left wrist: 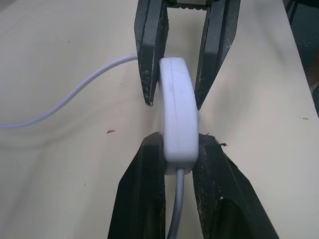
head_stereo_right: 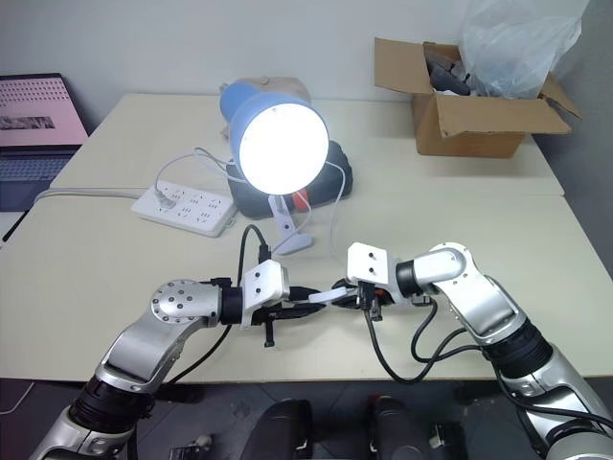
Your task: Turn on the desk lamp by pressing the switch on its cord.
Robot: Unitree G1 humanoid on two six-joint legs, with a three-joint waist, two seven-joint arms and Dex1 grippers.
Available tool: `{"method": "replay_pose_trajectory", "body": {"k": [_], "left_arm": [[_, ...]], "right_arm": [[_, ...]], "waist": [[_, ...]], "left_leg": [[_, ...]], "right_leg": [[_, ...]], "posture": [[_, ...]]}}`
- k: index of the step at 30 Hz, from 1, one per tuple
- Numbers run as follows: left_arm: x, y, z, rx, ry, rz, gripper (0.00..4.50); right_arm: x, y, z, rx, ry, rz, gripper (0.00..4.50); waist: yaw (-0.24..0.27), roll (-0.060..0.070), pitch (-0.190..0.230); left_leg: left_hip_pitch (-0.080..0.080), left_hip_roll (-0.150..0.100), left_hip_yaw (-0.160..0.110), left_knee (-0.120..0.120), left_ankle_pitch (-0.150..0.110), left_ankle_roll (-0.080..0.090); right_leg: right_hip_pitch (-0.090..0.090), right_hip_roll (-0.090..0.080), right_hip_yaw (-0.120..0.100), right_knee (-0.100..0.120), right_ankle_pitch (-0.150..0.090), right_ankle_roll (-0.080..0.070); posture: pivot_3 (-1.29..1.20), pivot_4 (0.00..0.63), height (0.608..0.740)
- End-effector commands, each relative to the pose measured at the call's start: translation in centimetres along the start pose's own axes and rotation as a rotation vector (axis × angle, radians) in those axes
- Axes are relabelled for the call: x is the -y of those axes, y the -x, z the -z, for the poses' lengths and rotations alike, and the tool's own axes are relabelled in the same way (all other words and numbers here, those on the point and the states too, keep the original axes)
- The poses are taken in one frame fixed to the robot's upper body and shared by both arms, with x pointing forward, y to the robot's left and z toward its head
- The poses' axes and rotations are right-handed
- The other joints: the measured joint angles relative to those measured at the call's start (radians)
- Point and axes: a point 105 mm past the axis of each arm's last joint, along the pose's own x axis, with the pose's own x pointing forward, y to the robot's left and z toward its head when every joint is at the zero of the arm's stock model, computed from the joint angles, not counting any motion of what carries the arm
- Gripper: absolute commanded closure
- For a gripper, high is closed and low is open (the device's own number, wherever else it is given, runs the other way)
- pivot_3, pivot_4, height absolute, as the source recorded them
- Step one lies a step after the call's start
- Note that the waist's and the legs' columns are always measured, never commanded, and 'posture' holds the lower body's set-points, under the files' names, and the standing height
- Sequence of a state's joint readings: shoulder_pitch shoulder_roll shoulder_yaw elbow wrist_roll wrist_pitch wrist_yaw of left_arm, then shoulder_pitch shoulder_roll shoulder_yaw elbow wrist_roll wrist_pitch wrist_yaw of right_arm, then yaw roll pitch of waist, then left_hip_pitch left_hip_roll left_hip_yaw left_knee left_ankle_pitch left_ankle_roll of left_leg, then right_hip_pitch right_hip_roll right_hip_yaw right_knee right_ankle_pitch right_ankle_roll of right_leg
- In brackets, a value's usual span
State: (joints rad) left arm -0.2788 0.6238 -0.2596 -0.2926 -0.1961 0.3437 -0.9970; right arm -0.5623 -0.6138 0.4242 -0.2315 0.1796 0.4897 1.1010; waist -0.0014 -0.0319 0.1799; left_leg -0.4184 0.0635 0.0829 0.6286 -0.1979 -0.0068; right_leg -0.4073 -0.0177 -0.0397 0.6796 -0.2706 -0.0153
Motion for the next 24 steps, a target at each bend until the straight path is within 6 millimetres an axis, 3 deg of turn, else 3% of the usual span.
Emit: {"method": "replay_pose_trajectory", "body": {"k": [1, 3, 5, 13, 17, 19, 24], "left_arm": [[0.1, -0.2, -1.5, 0.049, -0.043, -0.006, 4.08], [0.0, -0.3, -1.5, 0.048, -0.044, -0.007, 4.08], [0.0, -0.2, -1.4, 0.045, -0.045, -0.008, 4.08], [-0.8, -0.7, -1.1, 0.017, -0.083, -0.029, 4.08], [-2.3, -1.6, -0.2, -0.026, -0.112, -0.104, 4.08], [-3.5, -2.5, 0.3, -0.045, -0.114, -0.162, 4.08], [-5.2, -4.3, 0.9, -0.054, -0.13, -0.219, 4.08]], "right_arm": [[0.4, 0.5, -2.0, 0.078, 0.039, 0.021, 3.64], [0.4, 0.6, -2.4, 0.099, 0.034, 0.019, 3.64], [0.3, 0.8, -2.6, 0.112, 0.025, 0.01, 2.95], [0.6, 2.3, -3.3, 0.108, 0.062, 0.038, 1.23], [0.5, 3.9, -3.2, 0.086, 0.062, 0.078, 0.39], [0.4, 5.1, -2.1, 0.037, 0.055, 0.126, 0.0], [0.1, 7.3, 0.4, -0.052, -0.012, 0.275, 0.0]], "waist": [[0.0, 0.0, 0.0], [0.0, 0.0, 0.0], [0.0, 0.0, 0.0], [0.0, 0.0, 0.0], [0.002, 0.0, 0.0], [0.005, 0.0, 0.0], [0.021, -0.001, 0.0]], "left_leg": [[0.0, 0.0, 0.0, 0.0, 0.0, 0.0], [0.0, 0.0, 0.0, 0.0, 0.0, 0.0], [0.0, 0.0, 0.0, 0.0, 0.0, 0.0], [0.0, 0.0, 0.0, 0.0, 0.0, 0.0], [0.0, 0.0, 0.0, 0.0, 0.0, 0.0], [0.0, 0.0, 0.0, 0.0, 0.0, 0.0], [-0.001, -0.001, 0.0, 0.001, 0.0, 0.0]], "right_leg": [[0.0, 0.0, 0.0, 0.0, 0.0, 0.0], [0.0, 0.0, 0.0, 0.0, 0.0, 0.0], [0.0, 0.0, 0.0, 0.0, 0.0, 0.0], [0.0, 0.0, 0.0, 0.0, 0.0, 0.0], [0.0, 0.0, 0.0, 0.0, 0.0, 0.0], [0.0, 0.0, 0.0, 0.0, 0.0, 0.0], [0.0, 0.0, 0.0, -0.001, 0.0, 0.0]], "posture": [[0.0, 0.15, 0.74], [0.0, 0.15, 0.74], [0.0, 0.15, 0.74], [0.0, 0.15, 0.74], [0.0, 0.15, 0.74], [0.0, 0.15, 0.74], [0.0, 0.15, 0.74]]}}
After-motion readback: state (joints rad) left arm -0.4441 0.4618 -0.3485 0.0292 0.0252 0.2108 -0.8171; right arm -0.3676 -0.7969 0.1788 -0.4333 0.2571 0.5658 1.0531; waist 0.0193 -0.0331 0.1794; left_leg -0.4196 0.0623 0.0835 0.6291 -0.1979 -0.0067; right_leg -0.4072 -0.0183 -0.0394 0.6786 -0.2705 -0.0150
